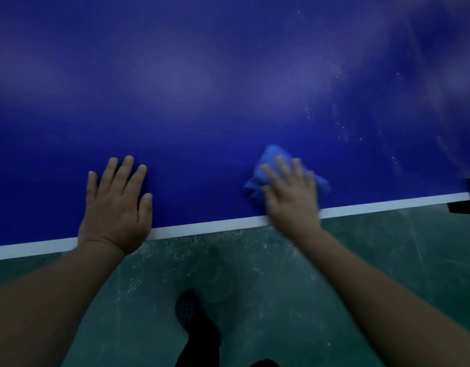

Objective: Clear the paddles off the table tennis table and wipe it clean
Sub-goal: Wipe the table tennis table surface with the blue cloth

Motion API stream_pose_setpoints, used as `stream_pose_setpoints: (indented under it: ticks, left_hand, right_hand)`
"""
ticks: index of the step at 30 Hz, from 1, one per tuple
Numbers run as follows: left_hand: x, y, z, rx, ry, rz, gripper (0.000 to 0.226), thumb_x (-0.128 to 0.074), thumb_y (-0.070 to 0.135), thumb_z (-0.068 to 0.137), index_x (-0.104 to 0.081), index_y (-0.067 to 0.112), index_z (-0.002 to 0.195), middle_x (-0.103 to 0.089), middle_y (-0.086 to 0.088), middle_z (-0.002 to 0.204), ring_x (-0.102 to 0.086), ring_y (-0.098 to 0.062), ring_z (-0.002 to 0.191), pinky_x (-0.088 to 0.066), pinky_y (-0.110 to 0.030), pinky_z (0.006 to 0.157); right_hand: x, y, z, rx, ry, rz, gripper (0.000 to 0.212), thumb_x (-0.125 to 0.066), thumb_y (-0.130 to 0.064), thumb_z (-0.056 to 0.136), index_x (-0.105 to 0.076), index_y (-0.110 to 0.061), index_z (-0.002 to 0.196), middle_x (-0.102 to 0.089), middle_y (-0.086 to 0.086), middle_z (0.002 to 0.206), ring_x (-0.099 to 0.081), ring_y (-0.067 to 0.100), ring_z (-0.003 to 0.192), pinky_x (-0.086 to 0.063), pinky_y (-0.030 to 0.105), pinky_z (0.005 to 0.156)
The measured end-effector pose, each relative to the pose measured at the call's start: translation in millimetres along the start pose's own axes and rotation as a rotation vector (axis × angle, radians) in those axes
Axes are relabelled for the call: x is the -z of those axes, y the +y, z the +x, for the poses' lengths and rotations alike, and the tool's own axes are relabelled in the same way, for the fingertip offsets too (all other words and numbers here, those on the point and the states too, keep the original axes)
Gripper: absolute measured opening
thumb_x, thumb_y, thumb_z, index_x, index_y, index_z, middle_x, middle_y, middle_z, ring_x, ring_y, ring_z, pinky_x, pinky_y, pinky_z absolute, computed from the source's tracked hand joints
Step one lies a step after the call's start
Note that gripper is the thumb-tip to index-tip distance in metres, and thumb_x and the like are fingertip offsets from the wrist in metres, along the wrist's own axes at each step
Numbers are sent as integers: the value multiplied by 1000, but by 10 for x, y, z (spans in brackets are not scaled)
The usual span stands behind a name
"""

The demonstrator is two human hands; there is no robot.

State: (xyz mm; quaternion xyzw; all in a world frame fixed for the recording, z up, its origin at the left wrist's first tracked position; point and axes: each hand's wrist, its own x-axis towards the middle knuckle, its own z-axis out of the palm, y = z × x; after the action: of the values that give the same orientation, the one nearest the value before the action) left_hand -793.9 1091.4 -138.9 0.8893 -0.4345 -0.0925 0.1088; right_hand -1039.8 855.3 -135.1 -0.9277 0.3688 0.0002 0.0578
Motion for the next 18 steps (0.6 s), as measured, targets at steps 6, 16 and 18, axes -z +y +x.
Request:
stream_pose_setpoints:
  ticks: [6, 16, 18]
  left_hand:
    - [1, 27, -9, 5, 1, 15, 69, -22, 45, 95, -35, 11, 153, -24, -11, 163, -12, -30, 152, 0, -53, 122]
    - [5, 41, -23, -7, 14, 19, 69, -25, 44, 94, -35, 10, 153, -24, -12, 163, -13, -29, 152, -1, -52, 122]
    - [11, 42, -22, -16, 15, 38, 69, -25, 45, 94, -35, 9, 152, -25, -13, 163, -14, -31, 152, -2, -54, 121]
  right_hand:
    - [274, 990, 301, -890, 72, 99, 55, -24, -46, 104, -23, -31, 157, -9, 0, 167, -3, 34, 152, -3, 58, 120]
    - [7, -108, 216, 279, -73, -24, 56, -30, -48, 96, -45, -30, 147, -33, 2, 160, -25, 37, 148, -17, 60, 117]
    - [104, 381, 461, -19, -36, -18, 60, -25, -51, 96, -41, -31, 150, -28, 1, 162, -20, 35, 149, -16, 60, 118]
